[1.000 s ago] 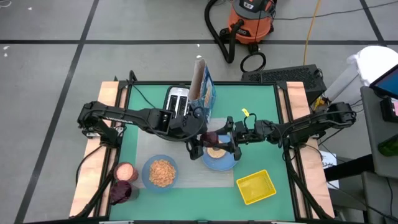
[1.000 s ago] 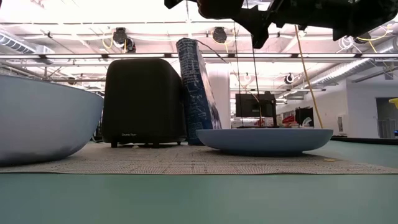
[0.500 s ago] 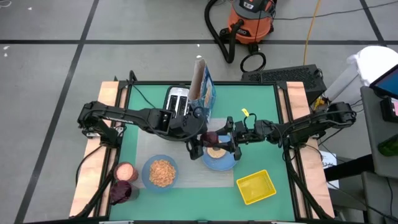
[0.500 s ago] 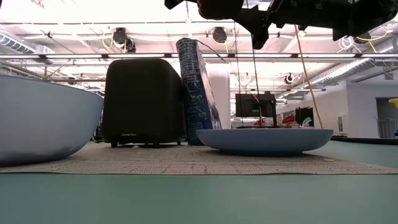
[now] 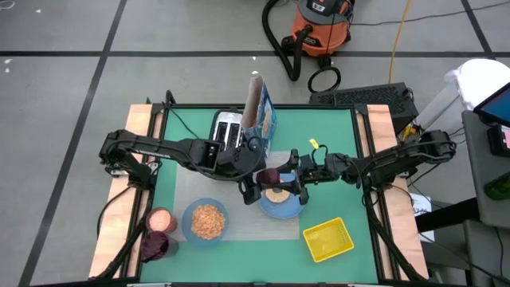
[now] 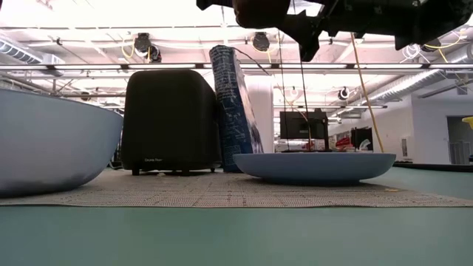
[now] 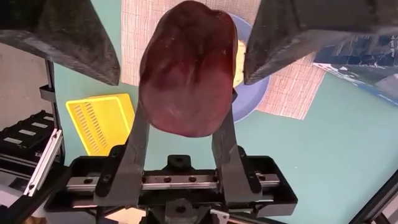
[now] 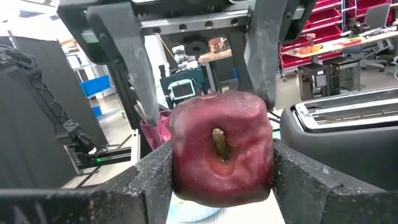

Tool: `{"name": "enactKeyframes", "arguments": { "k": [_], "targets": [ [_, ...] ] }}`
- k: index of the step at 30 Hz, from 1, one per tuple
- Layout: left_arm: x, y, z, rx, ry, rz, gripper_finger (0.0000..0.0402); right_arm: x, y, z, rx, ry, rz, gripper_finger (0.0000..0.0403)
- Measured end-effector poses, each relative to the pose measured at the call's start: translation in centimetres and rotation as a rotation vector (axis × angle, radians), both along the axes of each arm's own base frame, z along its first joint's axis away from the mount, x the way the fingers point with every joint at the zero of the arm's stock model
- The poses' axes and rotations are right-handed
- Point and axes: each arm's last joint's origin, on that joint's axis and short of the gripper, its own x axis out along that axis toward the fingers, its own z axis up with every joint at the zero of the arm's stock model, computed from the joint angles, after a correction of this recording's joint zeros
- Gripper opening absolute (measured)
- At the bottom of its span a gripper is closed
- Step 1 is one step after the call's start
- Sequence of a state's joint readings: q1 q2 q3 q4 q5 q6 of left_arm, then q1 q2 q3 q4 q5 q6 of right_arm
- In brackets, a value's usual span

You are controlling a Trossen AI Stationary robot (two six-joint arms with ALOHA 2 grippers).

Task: Arrange a breakfast setting
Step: Put the apple on the top of the mat

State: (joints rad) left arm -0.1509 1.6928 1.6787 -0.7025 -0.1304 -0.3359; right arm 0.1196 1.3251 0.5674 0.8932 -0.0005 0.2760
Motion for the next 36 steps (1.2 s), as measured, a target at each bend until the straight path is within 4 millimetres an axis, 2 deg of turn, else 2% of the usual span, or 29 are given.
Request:
{"name": "enactKeyframes", "arguments": {
  "k": [3,8,12,20,25,29,36],
  "targets": [
    [0.0,0.0,0.0,0.000,0.000,0.000,0.0360,0.0,0.0,0.0,-0.001,0.006,-0.001,0.0216],
    [-0.9,0.1,0.6,0.017,0.010,-0.015,0.0364,-0.4,-0.1,0.1,-0.004,0.034,-0.003,0.0216],
    [-2.5,0.0,1.6,0.057,0.029,-0.055,0.0365,-1.0,-0.2,0.6,-0.008,0.064,-0.006,0.0216],
    [-7.0,-0.9,3.4,0.145,0.125,-0.156,0.0365,-3.4,-0.7,1.0,0.026,0.232,-0.069,0.0215],
    [-9.3,-1.6,4.2,0.239,0.154,-0.106,0.0365,-5.1,-1.1,1.7,0.034,0.274,-0.140,0.0215],
    [-11.1,-1.9,3.6,0.276,0.151,-0.040,0.0365,-6.5,-1.5,2.3,0.029,0.292,-0.197,0.0215],
    [-14.0,-1.7,-1.0,0.189,0.140,0.052,0.0365,-8.0,-2.5,3.2,0.042,0.348,-0.292,0.0215]
  ]
}}
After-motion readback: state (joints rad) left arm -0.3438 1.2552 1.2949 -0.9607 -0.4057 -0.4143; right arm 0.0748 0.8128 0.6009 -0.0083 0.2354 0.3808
